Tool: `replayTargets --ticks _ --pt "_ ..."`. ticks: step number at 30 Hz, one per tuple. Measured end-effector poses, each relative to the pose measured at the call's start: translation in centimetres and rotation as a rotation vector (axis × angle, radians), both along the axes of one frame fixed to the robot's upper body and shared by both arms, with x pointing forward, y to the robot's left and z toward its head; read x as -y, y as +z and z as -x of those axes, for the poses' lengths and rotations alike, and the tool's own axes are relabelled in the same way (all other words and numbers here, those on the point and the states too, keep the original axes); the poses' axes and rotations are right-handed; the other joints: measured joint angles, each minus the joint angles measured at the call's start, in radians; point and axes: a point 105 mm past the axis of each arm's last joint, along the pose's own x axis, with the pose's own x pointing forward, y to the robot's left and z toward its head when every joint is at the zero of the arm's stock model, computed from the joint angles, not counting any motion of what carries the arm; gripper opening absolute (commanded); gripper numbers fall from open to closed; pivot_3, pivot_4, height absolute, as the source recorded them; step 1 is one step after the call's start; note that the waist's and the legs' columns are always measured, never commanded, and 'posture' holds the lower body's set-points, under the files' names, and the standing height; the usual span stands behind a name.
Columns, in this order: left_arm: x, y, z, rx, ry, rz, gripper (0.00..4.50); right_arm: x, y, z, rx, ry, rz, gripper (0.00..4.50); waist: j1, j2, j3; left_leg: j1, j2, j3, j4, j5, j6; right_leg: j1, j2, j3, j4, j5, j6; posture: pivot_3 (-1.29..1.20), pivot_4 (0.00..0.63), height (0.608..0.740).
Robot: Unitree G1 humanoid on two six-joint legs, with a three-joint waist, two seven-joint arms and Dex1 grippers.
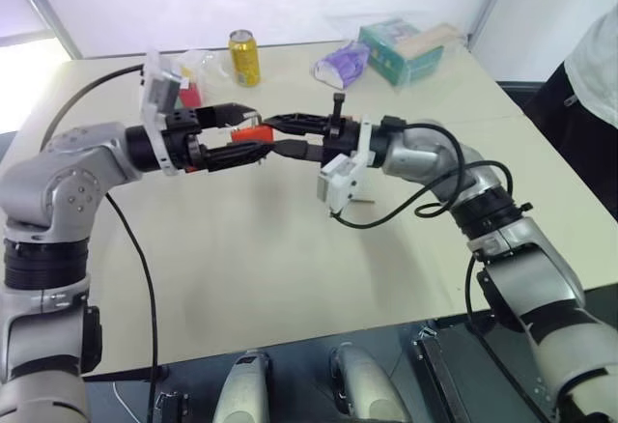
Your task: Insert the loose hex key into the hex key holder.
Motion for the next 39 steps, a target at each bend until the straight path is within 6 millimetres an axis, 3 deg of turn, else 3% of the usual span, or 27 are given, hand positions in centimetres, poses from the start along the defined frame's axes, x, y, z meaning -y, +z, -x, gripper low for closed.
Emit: replayTargets --ticks 19,22,29,39 --pt "-0.1 0.0 -0.1 0.001 0.026 0.016 4.50 0.3 0.4 -0.3 -0.022 -0.003 0.014 0.99 0.000 0.000 0.000 0.000 0.000 0.000 0.000 0.000 0.000 0.000 0.000 0.000 0.000 0.000 0.000 0.00 0.150 0.740" --pt "-0.1 0.0 0.0 -0.001 0.022 0.023 3.69 0.3 0.4 -0.4 -0.023 -0.004 0.016 0.99 0.000 0.000 0.000 0.000 0.000 0.000 0.000 0.000 0.000 0.000 0.000 0.000 0.000 0.000 0.000 0.00 0.150 0.740" --pt "-0.3 -0.2 0.1 -0.009 0.032 0.039 0.10 0.8 0.6 -0.7 -0.028 -0.028 0.018 0.99 0.002 0.000 0.000 0.000 0.000 0.000 0.000 0.000 0.000 0.000 0.000 0.000 0.000 0.000 0.000 0.00 0.150 0.740" --pt "0.0 -0.2 0.0 -0.008 0.037 0.057 0.04 1.0 0.6 -0.8 -0.038 -0.040 0.023 0.99 0.001 0.000 0.000 0.000 0.000 0.000 0.000 0.000 0.000 0.000 0.000 0.000 0.001 0.000 0.000 0.00 0.150 0.740"
